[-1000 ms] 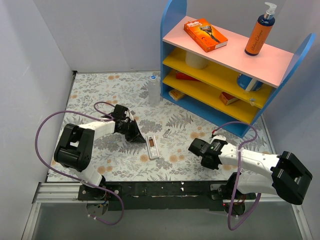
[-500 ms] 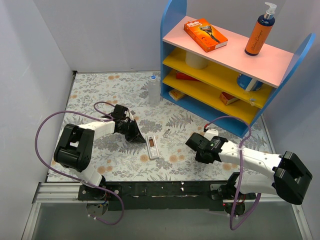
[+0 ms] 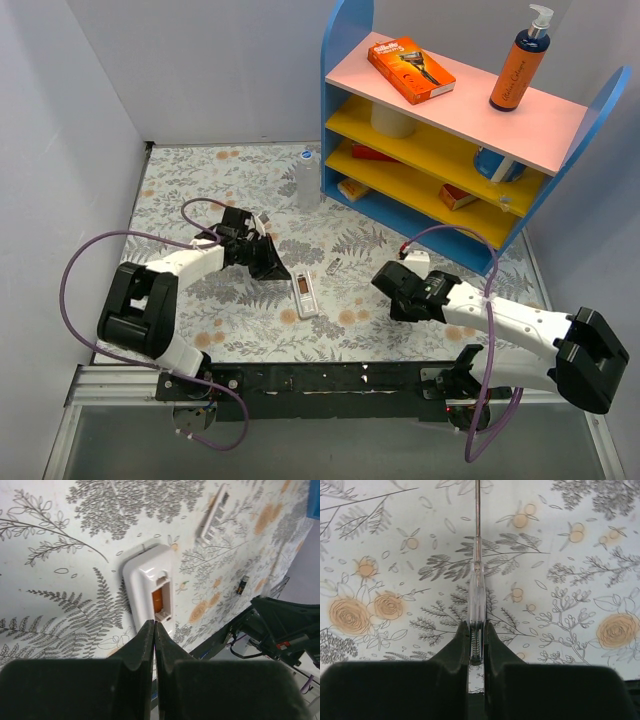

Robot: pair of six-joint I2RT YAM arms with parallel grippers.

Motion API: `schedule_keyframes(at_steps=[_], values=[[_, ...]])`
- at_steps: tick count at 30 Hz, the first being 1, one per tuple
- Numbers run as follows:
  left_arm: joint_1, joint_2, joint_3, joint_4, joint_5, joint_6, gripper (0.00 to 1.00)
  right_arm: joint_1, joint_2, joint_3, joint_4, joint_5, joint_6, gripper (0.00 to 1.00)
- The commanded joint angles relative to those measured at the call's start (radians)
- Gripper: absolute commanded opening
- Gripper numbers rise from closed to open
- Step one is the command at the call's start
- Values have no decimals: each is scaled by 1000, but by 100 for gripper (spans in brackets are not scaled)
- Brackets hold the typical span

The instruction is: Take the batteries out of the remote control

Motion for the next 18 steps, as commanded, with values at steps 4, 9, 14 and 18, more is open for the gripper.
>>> schedule_keyframes(at_steps=[4,9,14,18], values=[[-1,-137,-3,48,23,25,21,36,49,106,153,-108,-163,1],[-4,-219,-8,50,-22,32,65,45,118,133,225,-148,-175,3],[-21,-328,-25,62,-106,32,98,47,204,156,215,-140,-178,13],[-23,-408,-51,56,-150,29,98,47,225,127,267,-148,-184,16]])
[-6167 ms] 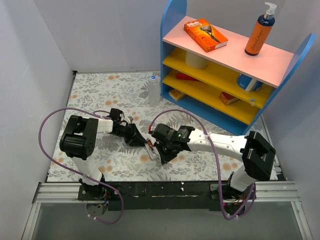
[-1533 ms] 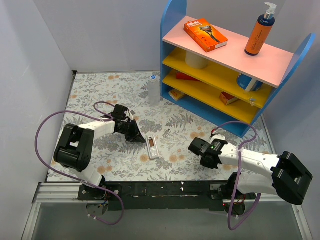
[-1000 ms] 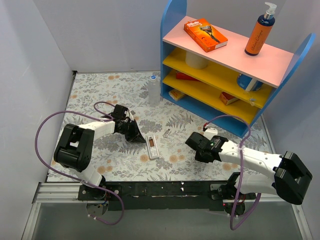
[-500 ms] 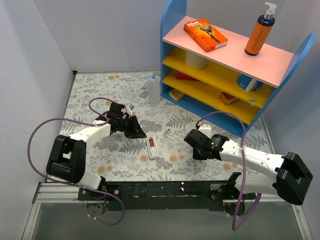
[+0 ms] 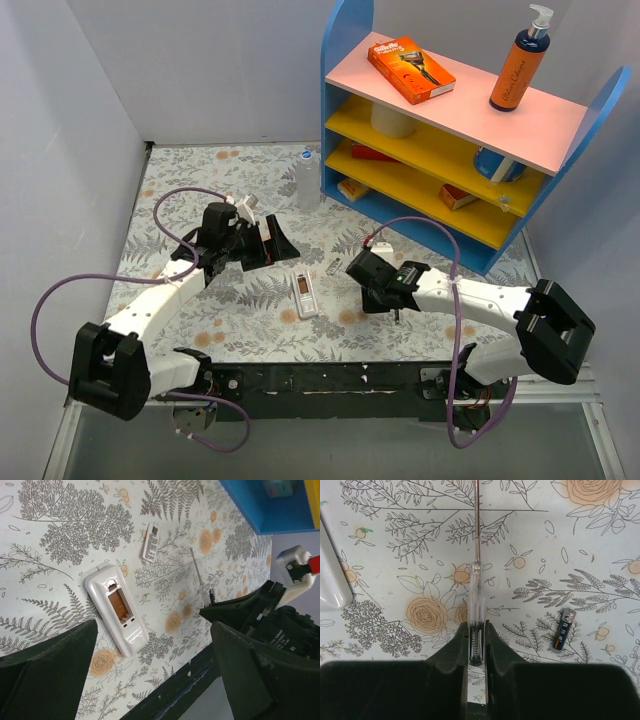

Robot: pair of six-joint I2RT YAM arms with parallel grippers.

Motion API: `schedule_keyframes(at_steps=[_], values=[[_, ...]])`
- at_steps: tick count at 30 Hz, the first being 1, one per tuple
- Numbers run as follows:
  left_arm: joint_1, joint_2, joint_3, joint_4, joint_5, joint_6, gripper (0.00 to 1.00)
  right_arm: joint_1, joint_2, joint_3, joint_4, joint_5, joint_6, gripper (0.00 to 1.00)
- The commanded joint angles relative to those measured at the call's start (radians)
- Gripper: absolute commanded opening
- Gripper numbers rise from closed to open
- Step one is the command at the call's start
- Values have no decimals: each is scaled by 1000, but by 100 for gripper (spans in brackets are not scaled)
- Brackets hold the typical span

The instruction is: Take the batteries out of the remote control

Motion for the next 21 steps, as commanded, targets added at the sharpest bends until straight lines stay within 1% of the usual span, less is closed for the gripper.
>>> schedule_keyframes(at_steps=[1,6,12,17,21], values=[[-6,-101,-30,13,-75,11,98,5,15,3,64,-2,-17,18],[-6,-175,-53,8,-92,22,98,5,51,2,72,0,-22,27],[-6,-180,-56,-10,-116,20,98,5,87,-4,72,44,-25,28],[-7,-189,-54,-15,-147,15,98,5,84,13,72,55,-69,29],[-7,-203,-53,-13,-158,6,98,5,69,58,27,66,-102,34]])
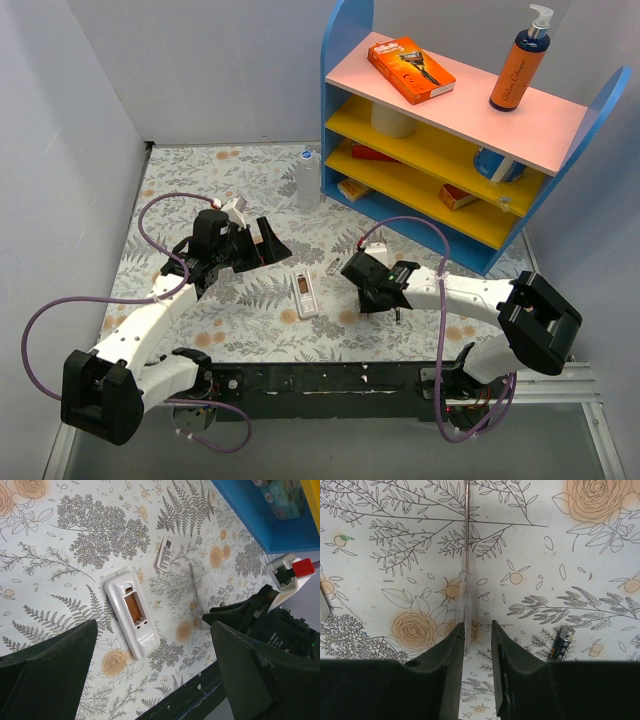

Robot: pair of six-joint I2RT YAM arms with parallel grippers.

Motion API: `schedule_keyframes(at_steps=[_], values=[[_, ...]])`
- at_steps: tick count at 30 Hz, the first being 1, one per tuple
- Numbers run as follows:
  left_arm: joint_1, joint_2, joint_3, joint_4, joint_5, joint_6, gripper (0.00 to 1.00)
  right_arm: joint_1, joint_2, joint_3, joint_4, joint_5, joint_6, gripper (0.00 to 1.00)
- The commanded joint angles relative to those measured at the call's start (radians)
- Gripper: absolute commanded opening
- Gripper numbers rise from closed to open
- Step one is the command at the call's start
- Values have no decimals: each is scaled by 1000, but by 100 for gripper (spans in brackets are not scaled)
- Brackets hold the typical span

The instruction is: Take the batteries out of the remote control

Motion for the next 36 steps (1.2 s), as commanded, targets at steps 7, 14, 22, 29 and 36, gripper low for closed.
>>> schedule_keyframes(at_steps=[7,14,22,29,36], values=[[-6,-70,50,-3,37,-26,98,5,-129,179,-192,85,-78,61],[-4,-207,127,24,106,-98,98,5,-375,231,-215,94,-218,93],[-4,-340,195,-52,54,-78,98,5,-732,190,-57,98,-292,95],[-4,-408,205,-55,47,-99,98,5,-830,194,-45,89,-267,96],[-4,-439,208,-45,52,-99,98,5,-843,196,-57,106,-263,95]])
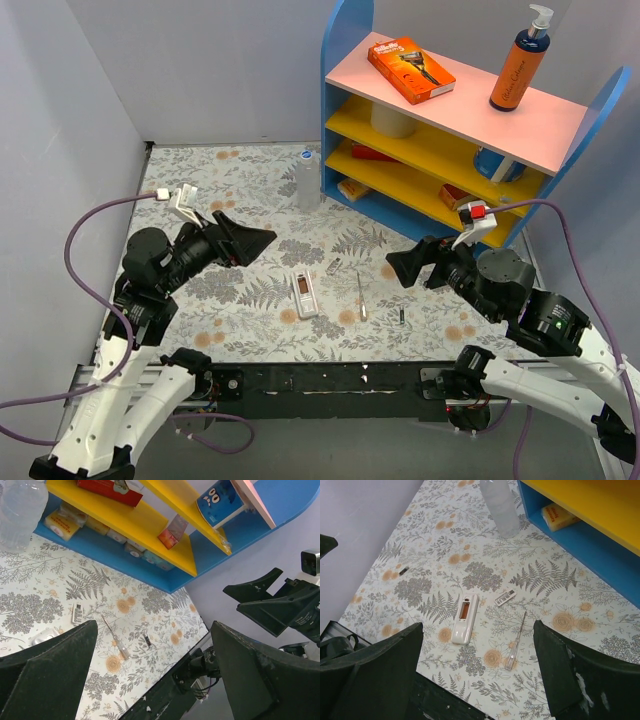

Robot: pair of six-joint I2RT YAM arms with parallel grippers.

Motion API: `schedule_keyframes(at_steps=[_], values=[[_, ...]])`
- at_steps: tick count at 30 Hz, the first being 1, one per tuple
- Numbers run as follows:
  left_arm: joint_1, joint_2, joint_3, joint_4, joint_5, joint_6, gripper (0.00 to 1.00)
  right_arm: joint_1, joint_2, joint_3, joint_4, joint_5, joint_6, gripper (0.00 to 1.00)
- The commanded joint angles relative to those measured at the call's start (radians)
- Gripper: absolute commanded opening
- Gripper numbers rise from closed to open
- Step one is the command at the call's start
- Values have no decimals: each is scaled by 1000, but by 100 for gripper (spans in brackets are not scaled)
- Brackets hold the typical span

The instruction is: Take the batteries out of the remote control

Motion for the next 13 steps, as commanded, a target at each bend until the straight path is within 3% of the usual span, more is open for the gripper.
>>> schedule_keyframes(at_steps=[1,13], values=[[-4,-23,30,-8,-9,-1,98,4,-12,8,24,23,-5,95],[-3,-43,36,-17,-22,5,98,4,-12,8,30,21,-9,94]])
